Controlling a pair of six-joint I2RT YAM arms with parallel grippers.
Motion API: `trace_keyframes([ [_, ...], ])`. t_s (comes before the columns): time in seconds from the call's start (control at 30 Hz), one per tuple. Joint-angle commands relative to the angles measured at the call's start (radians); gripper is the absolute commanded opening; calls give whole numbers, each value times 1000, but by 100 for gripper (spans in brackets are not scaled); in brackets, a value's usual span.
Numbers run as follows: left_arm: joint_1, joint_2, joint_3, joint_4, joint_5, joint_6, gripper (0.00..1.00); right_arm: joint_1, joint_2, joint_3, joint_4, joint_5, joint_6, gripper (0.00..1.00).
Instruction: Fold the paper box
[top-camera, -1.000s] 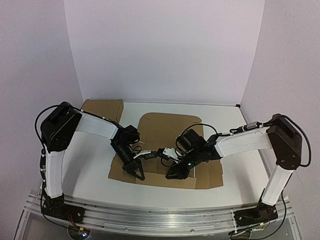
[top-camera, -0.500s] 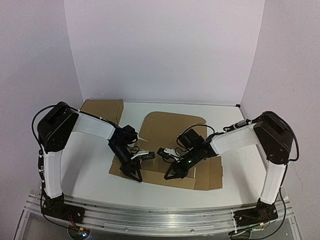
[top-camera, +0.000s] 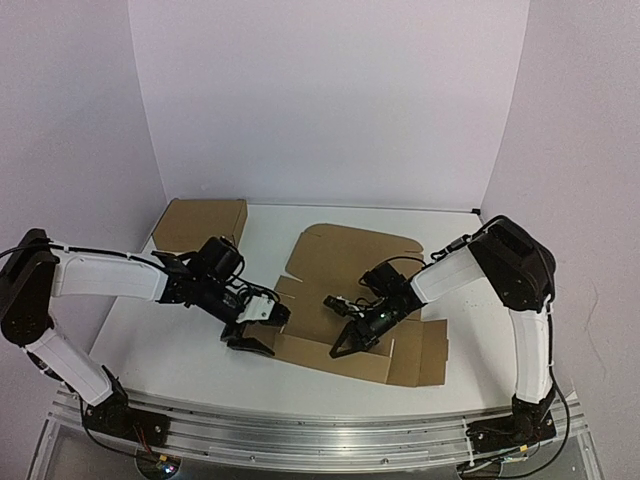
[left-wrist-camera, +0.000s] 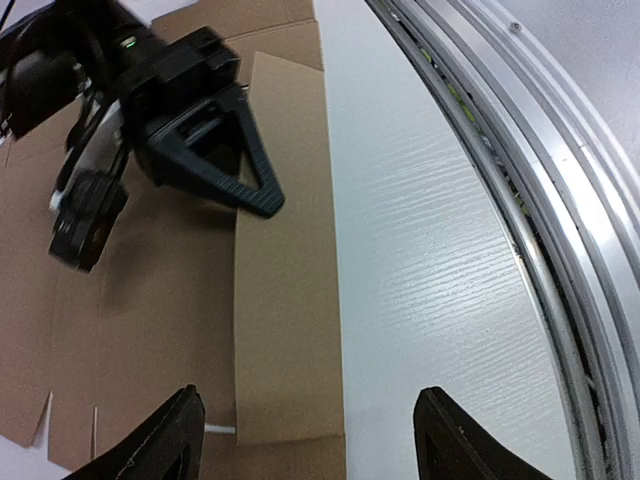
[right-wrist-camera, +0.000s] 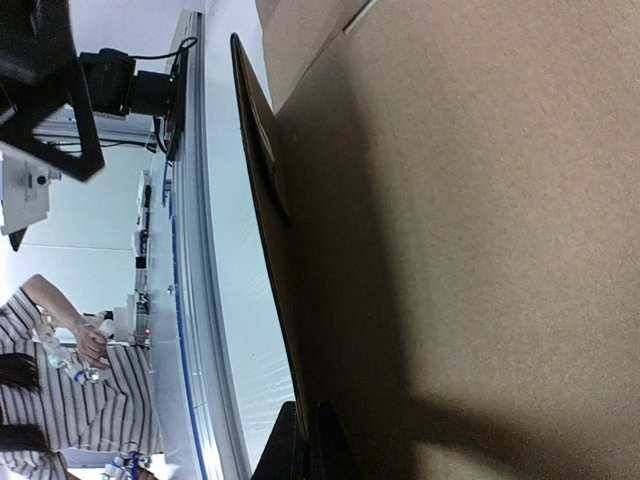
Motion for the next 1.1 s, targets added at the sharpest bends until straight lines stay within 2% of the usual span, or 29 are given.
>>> trace_keyframes([
  [0.0,-84,70,-11,178,-112,140,63,-8,76,-1,-73,123,78,0],
  [0.03,-88,94,2,194,-112,125,53,-8,76,1,-73,124,77,0],
  [0.07,-88,123,28,196,-115,102,48,-8,76,2,-74,128,74,0],
  [0.17,-88,215,117,181,-136,36,37,-8,74,3,-82,144,60,0],
  [0.3,-88,283,159,138,-133,21,30,-8,72,1,-90,144,52,0],
  [0.43,-88,322,165,107,-150,20,17,-8,66,-2,-93,145,38,0],
  [0.63,-88,387,172,17,-198,58,13,-8,26,23,-116,196,42,1],
  [0.83,-113,458,191,-132,-271,8,4,-8,-65,56,-137,322,78,17],
  [0.87,-116,458,185,-137,-280,-2,4,-8,-83,61,-146,366,84,20],
  [0.97,-117,449,158,-140,-309,-33,3,-8,-177,81,-193,539,98,37],
  [1.07,-117,445,149,-145,-337,-79,3,-7,-293,102,-274,725,121,40],
])
